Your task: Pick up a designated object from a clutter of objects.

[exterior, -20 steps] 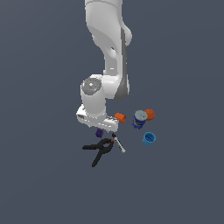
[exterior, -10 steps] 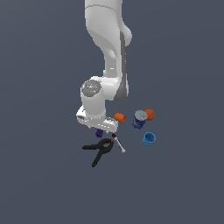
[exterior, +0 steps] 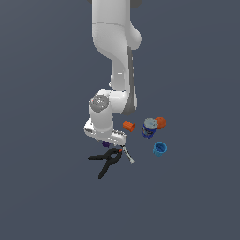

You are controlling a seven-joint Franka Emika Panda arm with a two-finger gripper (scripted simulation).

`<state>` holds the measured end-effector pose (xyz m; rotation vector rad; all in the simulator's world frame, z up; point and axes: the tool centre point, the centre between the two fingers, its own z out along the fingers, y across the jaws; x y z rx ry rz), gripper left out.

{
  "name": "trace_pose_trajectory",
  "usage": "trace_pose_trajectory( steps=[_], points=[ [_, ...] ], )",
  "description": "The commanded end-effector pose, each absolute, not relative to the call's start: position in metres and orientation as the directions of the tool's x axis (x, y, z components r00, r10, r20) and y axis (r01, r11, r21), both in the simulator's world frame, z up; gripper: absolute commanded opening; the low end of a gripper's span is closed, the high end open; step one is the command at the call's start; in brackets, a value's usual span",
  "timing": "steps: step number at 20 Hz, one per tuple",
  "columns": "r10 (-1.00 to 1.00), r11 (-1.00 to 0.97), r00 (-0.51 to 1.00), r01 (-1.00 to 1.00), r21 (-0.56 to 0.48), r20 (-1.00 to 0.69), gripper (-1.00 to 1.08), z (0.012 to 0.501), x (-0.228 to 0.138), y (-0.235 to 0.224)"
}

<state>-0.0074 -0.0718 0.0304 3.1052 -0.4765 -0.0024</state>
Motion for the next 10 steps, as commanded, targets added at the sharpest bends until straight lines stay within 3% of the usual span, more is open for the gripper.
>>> trace_pose_trajectory(
  steps=[1, 4, 5, 10],
  points=[
    [-0.3, -0.954, 0.954, -0.3, 0.0, 0.0, 1.0, 0.0241, -0.0068, -0.0718],
    [-0.3, -0.954, 0.954, -0.3, 0.0, 0.0, 1.0, 0.0219, -0.0065, -0.072],
    [-0.3, -0.954, 0.954, -0.3, 0.0, 0.0, -1.0, 0.0219, -0.0065, -0.072],
    [-0.3, -0.954, 0.954, -0.3, 0.0, 0.0, -1.0, 0.0219, -0.0065, -0.072]
  ],
)
